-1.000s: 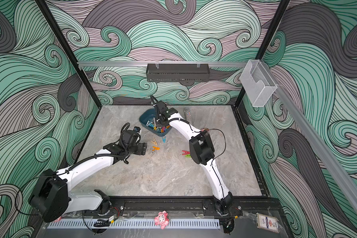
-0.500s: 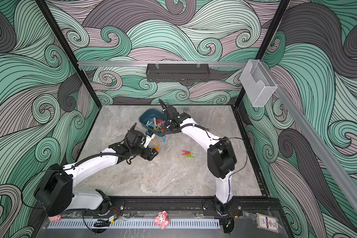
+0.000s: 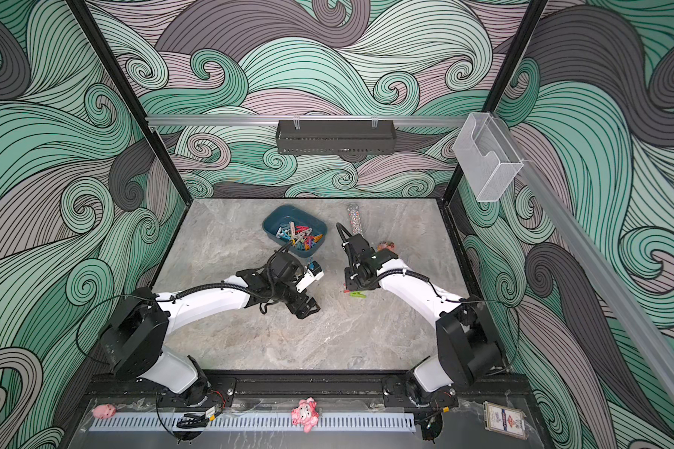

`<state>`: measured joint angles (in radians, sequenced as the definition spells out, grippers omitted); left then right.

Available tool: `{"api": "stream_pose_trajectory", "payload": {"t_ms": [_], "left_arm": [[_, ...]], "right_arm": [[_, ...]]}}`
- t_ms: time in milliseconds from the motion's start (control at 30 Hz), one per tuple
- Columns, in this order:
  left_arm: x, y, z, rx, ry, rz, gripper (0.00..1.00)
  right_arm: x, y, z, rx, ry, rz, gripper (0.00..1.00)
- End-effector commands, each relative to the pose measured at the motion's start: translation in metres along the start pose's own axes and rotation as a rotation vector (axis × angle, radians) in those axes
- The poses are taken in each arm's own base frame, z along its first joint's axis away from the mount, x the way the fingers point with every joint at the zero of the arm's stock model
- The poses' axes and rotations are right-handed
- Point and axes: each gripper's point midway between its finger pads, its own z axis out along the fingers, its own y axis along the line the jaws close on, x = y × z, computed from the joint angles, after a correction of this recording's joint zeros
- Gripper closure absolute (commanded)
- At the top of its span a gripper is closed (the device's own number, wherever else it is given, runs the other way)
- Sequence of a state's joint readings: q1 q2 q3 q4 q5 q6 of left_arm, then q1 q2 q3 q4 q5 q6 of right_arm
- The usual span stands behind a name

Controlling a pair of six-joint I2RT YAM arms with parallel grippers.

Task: Put the clothespins into the storage box
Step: Pick up the clothespin from the center of the board.

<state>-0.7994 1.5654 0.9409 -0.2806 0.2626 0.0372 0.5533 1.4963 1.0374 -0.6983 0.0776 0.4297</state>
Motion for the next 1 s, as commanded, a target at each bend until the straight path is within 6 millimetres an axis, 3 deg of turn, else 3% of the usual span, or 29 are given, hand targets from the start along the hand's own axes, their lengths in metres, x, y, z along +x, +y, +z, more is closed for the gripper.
{"api": "stream_pose_trajectory", "payload": {"t_ms": [0,267,533,700,967], "left_arm": [[-0.003,-0.007,0.004,0.008,0.022,0.025,0.16],[0.002,0.003,0.006,-0.05,0.037,0.029,0.15],[0.015,0.008,0.006,-0.083,0.052,0.013,0.15],[0.018,0.013,0.001,-0.112,0.048,0.01,0.15],[0.024,0.016,-0.001,-0.133,0.046,0.006,0.15]], "right_arm": [[0.011,-0.005,0.011,0.0,0.032,0.029,0.65],[0.002,0.009,0.038,-0.02,0.066,-0.032,0.63],[-0.022,0.016,0.057,0.025,0.078,-0.198,0.62],[-0.021,0.017,0.07,0.044,0.144,-0.274,0.6],[-0.018,0.02,0.072,0.034,0.157,-0.297,0.6]]}}
